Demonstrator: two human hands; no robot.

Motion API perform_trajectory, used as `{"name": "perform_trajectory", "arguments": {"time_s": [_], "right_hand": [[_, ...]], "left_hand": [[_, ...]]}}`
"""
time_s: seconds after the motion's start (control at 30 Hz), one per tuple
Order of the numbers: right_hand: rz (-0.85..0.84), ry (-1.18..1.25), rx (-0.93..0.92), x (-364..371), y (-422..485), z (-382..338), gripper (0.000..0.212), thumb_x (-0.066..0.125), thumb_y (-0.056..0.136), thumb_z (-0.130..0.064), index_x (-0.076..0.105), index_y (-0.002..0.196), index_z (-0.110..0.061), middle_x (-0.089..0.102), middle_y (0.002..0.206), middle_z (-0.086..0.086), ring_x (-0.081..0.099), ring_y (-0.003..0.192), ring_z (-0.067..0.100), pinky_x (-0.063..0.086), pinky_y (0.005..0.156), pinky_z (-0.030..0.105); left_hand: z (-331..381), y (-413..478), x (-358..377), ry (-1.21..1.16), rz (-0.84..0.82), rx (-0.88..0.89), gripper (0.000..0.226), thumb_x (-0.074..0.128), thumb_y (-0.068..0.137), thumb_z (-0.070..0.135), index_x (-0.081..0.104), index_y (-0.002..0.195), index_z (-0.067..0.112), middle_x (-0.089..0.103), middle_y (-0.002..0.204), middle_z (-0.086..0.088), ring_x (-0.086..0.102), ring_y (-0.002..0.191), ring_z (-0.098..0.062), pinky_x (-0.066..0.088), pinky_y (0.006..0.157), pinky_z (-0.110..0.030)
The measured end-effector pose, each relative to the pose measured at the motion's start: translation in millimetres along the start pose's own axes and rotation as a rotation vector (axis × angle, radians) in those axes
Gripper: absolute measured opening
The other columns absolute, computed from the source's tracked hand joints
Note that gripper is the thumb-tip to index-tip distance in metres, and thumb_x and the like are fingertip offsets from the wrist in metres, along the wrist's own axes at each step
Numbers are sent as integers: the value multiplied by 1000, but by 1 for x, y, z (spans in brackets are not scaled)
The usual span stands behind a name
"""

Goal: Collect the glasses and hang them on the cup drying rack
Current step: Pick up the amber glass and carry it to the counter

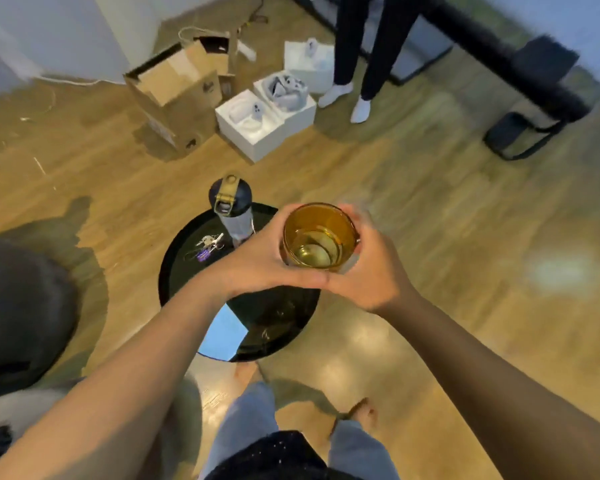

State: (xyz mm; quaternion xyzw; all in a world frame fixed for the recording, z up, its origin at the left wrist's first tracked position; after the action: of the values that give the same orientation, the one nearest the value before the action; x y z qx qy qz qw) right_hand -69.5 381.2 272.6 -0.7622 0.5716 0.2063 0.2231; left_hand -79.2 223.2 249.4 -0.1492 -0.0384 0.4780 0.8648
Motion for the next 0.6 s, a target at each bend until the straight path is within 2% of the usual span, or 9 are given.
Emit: {"name": "perform_trajectory", "arguments": {"time_s": [0.07, 0.13, 0.2, 0.3, 0.37, 0.47, 0.6], "right_hand": [[90, 10, -31, -53, -27, 8, 99, 80, 54, -60, 41, 137, -22, 59, 122, -11, 59, 112, 3, 52, 92, 20], [151, 29, -35, -104, -57, 19, 95, 87, 55, -50, 41, 134, -25, 54, 115, -25, 56, 106, -10, 46, 88, 8], [211, 43, -35, -155, -88, 34, 87, 92, 58, -40, 41, 128, -33, 52, 110, -30, 54, 104, -14, 45, 85, 6], [339, 53, -31, -230, -138, 60, 85, 92, 58, -41, 40, 125, -39, 56, 110, -29, 56, 104, -12, 44, 81, 6], [421, 57, -13, -276, -168, 80, 84, 92, 58, -42, 39, 124, -41, 55, 107, -31, 54, 100, -17, 40, 79, 3], [511, 76, 31, -334, -207, 112, 86, 91, 57, -44, 39, 125, -41, 54, 106, -31, 55, 100, -15, 41, 80, 4], [621, 109, 74, -391, -237, 155, 97, 84, 57, -56, 38, 138, -31, 51, 119, -26, 53, 112, -5, 45, 84, 6]], "left_hand": [[38, 19, 43, 50, -57, 61, 103, 91, 57, 34, 33, 143, 23, 51, 137, 0, 53, 127, -13, 46, 106, -37], [76, 36, 91, 92, -100, 117, 101, 91, 55, 39, 35, 139, 27, 51, 135, 4, 53, 125, -9, 46, 102, -29], [109, 52, 143, 123, -156, 156, 103, 90, 53, 48, 35, 138, 29, 51, 136, 5, 53, 125, -8, 46, 102, -28], [149, 77, 222, 174, -246, 190, 111, 91, 48, 52, 34, 141, 30, 49, 139, 2, 51, 129, -12, 42, 107, -34], [172, 96, 272, 241, -301, 216, 114, 95, 48, 40, 33, 142, 28, 51, 138, 5, 52, 126, -6, 43, 106, -27], [203, 126, 343, 316, -356, 270, 108, 94, 55, 10, 32, 143, 22, 52, 134, 8, 55, 118, 2, 45, 95, -15], [231, 172, 415, 354, -330, 359, 95, 94, 56, 8, 42, 135, 22, 57, 127, 8, 59, 112, 1, 49, 87, -15]]}}
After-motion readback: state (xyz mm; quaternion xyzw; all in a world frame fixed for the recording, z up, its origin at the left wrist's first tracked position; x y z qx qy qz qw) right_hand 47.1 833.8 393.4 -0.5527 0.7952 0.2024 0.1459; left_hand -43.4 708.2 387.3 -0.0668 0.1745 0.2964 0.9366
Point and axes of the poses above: each hand's wrist, its own y-axis towards the middle knuckle, its own x-axis out of the palm, z = x × y, the point moved 5 cm from there along y, towards the middle knuckle
